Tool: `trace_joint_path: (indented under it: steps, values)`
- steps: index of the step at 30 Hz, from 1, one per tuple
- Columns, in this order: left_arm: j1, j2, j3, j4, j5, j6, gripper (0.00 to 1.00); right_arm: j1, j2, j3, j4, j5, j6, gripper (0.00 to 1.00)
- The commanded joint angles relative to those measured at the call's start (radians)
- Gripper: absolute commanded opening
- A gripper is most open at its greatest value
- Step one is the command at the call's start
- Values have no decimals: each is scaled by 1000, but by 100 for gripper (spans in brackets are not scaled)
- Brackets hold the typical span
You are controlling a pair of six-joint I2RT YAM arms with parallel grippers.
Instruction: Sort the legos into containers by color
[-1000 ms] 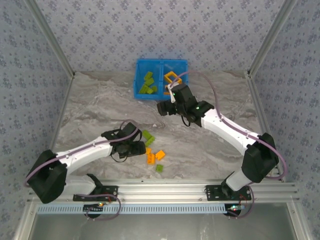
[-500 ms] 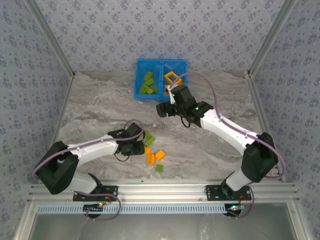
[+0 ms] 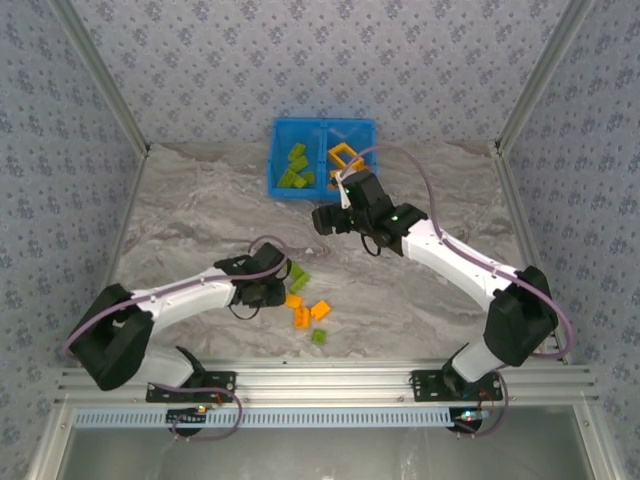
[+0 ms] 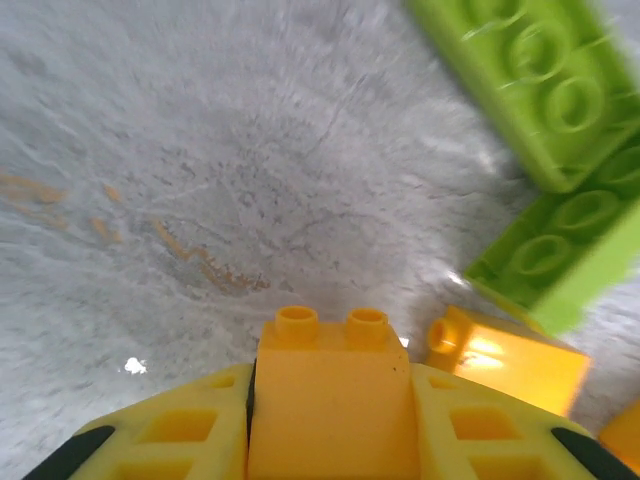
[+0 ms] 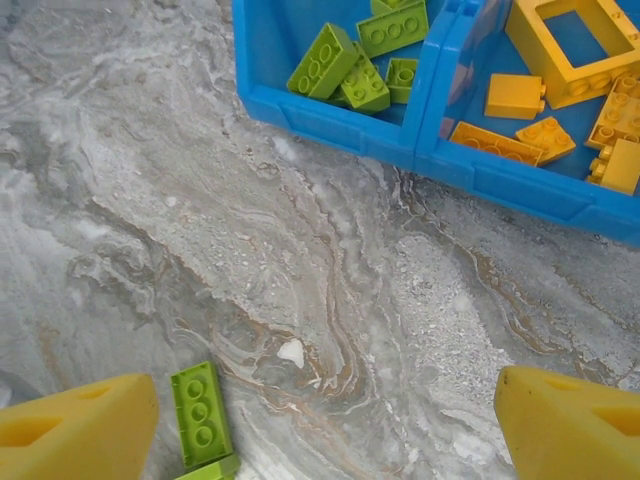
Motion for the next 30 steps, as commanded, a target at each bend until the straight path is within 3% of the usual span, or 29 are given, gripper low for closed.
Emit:
trace_joint_path:
  steps: [1, 6, 12, 18, 21, 30]
  values:
    - [-11, -70, 204, -43, -97, 77, 25, 7, -135, -42, 10, 46, 58, 90]
    - [-1, 121, 550, -55, -195, 275, 24, 3, -302, -171, 42, 146, 90, 94]
    - [68, 502, 1074, -95, -86, 445, 23, -23, -515, -318, -11, 287, 154, 99]
    - [108, 949, 1721, -265, -105, 585, 23, -59, -685, -465, -101, 322, 193, 100]
    - [125, 1118, 1939, -282, -100, 612, 22, -76, -739, -501, -142, 327, 209, 100]
    - [125, 1280, 1943, -46, -24, 660, 23, -99, -783, -518, -150, 295, 194, 100]
